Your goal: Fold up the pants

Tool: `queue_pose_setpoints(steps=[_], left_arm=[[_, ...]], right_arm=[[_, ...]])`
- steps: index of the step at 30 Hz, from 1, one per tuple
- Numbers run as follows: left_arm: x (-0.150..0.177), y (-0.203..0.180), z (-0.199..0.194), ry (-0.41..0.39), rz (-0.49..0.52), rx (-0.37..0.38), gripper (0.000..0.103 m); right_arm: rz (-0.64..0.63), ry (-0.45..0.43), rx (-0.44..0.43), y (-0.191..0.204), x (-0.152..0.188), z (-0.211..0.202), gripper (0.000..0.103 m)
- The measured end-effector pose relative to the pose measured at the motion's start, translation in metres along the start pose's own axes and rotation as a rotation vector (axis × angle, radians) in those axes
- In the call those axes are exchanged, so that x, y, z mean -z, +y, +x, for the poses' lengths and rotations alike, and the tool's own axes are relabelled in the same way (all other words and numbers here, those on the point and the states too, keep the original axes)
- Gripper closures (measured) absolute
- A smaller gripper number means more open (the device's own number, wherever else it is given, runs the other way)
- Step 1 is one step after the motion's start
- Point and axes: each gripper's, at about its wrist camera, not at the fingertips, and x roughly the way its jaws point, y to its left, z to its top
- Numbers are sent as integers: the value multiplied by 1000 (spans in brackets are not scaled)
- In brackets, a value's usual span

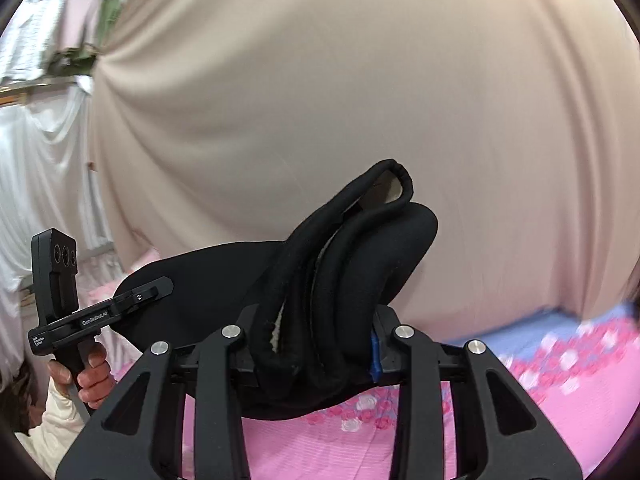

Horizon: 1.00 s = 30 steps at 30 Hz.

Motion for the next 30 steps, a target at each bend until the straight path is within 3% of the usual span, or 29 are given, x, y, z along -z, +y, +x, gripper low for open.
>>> queue_pose_setpoints(steps=[5, 9, 12, 17, 20, 22, 24, 26, 28, 30], left_arm=[[59, 39, 89, 153, -66, -28, 85], [109, 61, 131, 268, -121, -30, 85], [138, 69, 139, 318, -135, -28, 85], [173, 72, 140, 395, -130, -38, 81], [197, 86, 141, 472, -183, -80, 61], [207, 99, 142, 497, -228, -134, 29], [211, 117, 127, 499, -281, -162, 19], [207, 127, 107, 514, -306, -179, 18], [194, 136, 71, 515, -296, -311, 23], [170, 136, 34, 469, -210, -530, 25]], right_arm=[[100, 133, 42, -51, 62, 66, 69], [145, 255, 83, -77, 113, 99, 69], [176, 331, 111, -94, 148, 107, 69], [308, 407, 94, -120, 172, 103, 68], [349, 449, 84, -128, 181, 99, 58], [435, 487, 40, -141, 188, 95, 45], [495, 465, 8, -153, 189, 81, 46], [485, 444, 66, -157, 181, 51, 39], [444, 401, 164, -154, 168, 23, 40], [337, 314, 290, -137, 142, -12, 40]])
